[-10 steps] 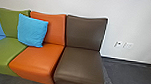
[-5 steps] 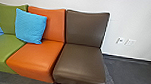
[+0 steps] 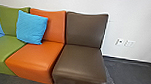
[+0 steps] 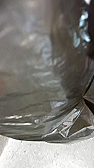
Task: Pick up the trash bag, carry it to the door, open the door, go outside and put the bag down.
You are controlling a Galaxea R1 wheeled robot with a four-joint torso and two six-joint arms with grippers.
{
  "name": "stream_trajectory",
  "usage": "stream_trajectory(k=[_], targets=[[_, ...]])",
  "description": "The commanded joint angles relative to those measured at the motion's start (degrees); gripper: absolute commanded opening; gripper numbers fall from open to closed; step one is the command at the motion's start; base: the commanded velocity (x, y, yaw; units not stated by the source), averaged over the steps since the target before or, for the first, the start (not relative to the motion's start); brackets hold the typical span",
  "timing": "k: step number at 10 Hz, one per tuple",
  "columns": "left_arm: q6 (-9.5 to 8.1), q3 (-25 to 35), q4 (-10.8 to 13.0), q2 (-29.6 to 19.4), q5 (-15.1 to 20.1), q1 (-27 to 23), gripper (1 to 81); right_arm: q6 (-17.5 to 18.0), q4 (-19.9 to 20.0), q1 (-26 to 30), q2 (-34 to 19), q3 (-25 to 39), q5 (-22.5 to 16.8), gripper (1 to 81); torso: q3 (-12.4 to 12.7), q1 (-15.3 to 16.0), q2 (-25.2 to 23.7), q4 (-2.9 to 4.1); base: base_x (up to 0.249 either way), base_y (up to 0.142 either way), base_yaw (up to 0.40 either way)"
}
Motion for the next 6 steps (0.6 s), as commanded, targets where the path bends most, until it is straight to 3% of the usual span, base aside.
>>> stream_trajectory(k=[1,4,5,6], targets=[[0.46,-2.34,-0.35,1.16,4.01,-4.15,81.1,0.11,1.25,4.29,-3.27,1.37,-2.97,81.1,0.0,3.45,-5.33,0.0,0.0,0.0,0.0],[0.46,-2.34,-0.35,1.16,4.01,-3.8,81.1,0.11,1.25,4.12,-3.19,1.37,-2.97,81.1,0.0,7.32,-11.65,0.0,0.0,0.0,0.0],[0.46,-2.34,-0.26,1.16,4.01,-3.54,81.1,0.11,1.33,4.2,-3.19,1.37,-2.97,81.1,0.02,5.07,-8.28,0.0,0.0,0.0,0.0],[0.46,-2.34,-0.26,1.16,3.93,-3.1,81.1,0.11,1.33,4.21,-3.27,1.45,-2.97,81.1,-5.39,6.14,-10.19,0.0,0.0,0.0,0.0]])
